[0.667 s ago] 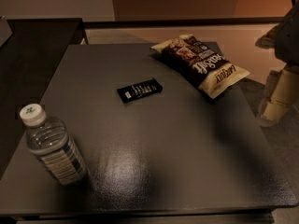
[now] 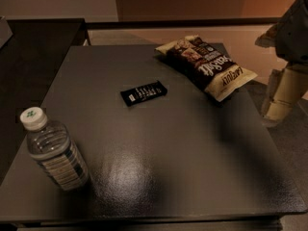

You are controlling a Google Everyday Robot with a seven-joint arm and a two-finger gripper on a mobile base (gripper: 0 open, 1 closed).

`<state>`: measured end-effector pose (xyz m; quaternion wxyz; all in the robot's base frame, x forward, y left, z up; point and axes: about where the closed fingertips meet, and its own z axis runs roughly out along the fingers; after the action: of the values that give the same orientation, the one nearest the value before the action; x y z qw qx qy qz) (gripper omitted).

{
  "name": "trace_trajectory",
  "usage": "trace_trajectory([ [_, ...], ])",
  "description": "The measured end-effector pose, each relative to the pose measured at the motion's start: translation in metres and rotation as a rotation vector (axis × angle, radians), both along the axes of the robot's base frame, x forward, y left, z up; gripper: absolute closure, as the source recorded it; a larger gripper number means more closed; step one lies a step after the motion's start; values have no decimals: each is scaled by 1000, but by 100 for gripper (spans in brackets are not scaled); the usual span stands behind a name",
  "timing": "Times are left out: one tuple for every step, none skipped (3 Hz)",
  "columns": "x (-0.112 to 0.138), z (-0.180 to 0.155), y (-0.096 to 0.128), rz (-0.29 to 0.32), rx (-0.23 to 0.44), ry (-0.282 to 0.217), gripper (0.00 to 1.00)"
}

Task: Move rxbar chocolate near blue plastic bottle

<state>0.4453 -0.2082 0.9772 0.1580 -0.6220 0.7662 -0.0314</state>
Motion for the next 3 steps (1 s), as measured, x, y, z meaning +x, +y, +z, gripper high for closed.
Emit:
trace_trajectory([
  [19, -4, 24, 114, -4, -3, 0],
  [41, -12, 50, 227, -3, 0, 0],
  [63, -29, 80, 351, -8, 10, 0],
])
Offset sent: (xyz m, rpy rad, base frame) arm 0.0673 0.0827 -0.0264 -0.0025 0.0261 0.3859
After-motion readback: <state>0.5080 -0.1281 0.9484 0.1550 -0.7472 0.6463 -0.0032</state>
